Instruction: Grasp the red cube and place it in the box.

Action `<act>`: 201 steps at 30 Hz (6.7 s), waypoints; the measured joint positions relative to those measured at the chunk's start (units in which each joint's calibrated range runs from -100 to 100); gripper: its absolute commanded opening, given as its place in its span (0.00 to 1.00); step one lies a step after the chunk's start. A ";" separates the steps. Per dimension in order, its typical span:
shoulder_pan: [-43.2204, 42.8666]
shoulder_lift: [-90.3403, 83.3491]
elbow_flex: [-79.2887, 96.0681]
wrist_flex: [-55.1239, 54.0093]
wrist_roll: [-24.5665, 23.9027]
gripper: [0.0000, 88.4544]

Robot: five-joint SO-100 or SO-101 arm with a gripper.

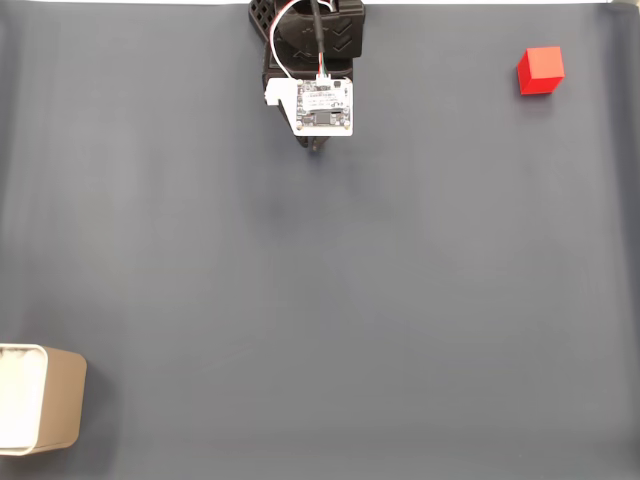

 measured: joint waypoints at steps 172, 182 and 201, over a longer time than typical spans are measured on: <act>-59.20 42.29 -60.94 -4.22 4.25 0.06; -62.17 40.99 -58.95 1.03 4.25 0.26; -56.01 40.64 -54.88 -3.66 11.04 0.53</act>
